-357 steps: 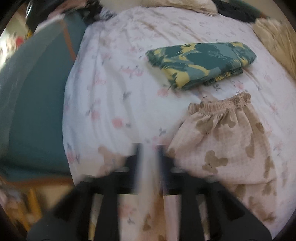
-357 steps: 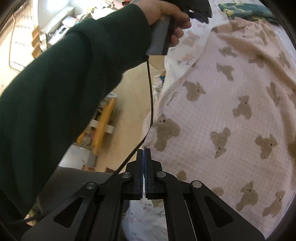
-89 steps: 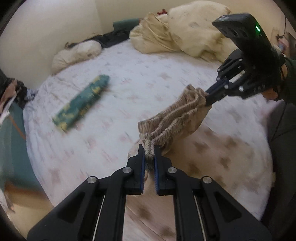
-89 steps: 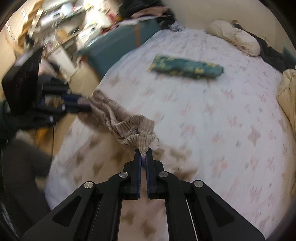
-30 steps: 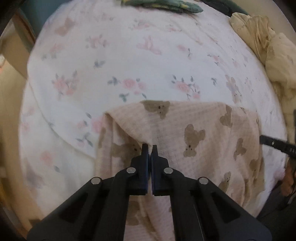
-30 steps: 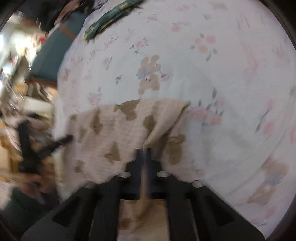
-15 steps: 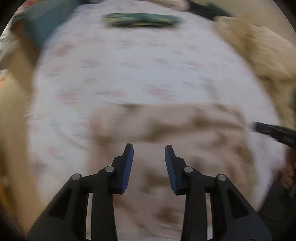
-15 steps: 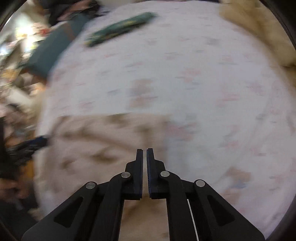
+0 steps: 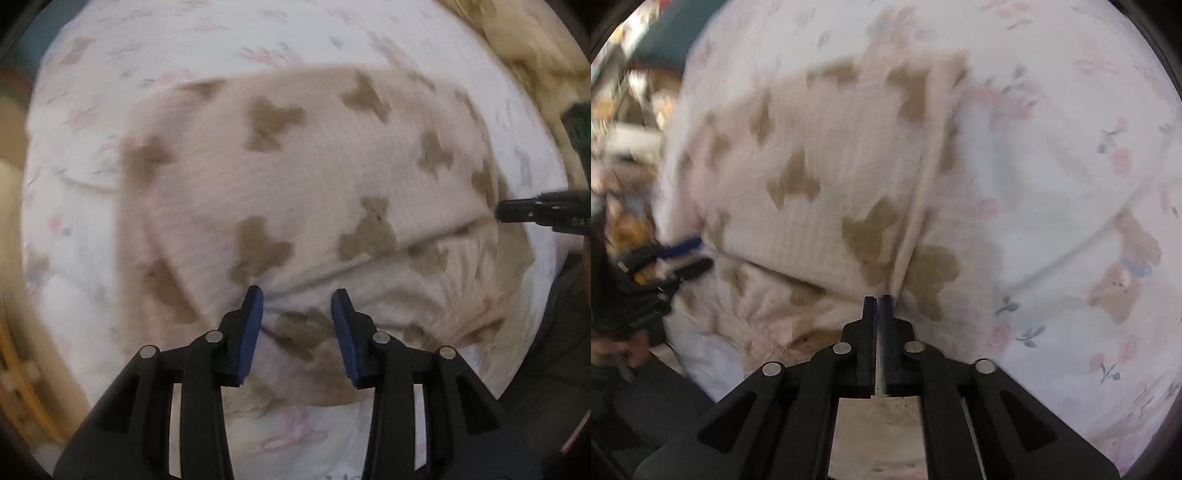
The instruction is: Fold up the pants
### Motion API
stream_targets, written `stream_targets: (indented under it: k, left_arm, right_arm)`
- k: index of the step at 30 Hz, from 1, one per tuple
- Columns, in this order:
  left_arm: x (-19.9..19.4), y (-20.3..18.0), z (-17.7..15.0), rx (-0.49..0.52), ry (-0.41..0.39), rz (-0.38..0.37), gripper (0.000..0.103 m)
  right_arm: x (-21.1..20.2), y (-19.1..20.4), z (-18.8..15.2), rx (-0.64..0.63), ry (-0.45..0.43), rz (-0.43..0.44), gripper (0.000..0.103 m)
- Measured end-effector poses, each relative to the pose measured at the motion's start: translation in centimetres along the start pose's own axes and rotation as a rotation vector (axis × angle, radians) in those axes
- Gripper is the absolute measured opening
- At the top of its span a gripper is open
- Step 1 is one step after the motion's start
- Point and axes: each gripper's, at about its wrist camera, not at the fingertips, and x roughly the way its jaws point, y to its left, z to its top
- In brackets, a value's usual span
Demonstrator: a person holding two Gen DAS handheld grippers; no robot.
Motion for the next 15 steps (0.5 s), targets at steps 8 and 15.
stream_targets:
  k: [8,15]
  left_arm:
    - [-6.7,8.7,6.1,-0.182,-0.27,0.115,0.081]
    - [-1.7,11.7,9.2,-0.248,-0.193,0.036,0.081]
  right_arm:
    - [-5.8,-4.1,4.4,0.151,-0.297,0.175,0.079]
    - [-4.0,-5.9,7.5,0.134,-0.285,0.146,0.077]
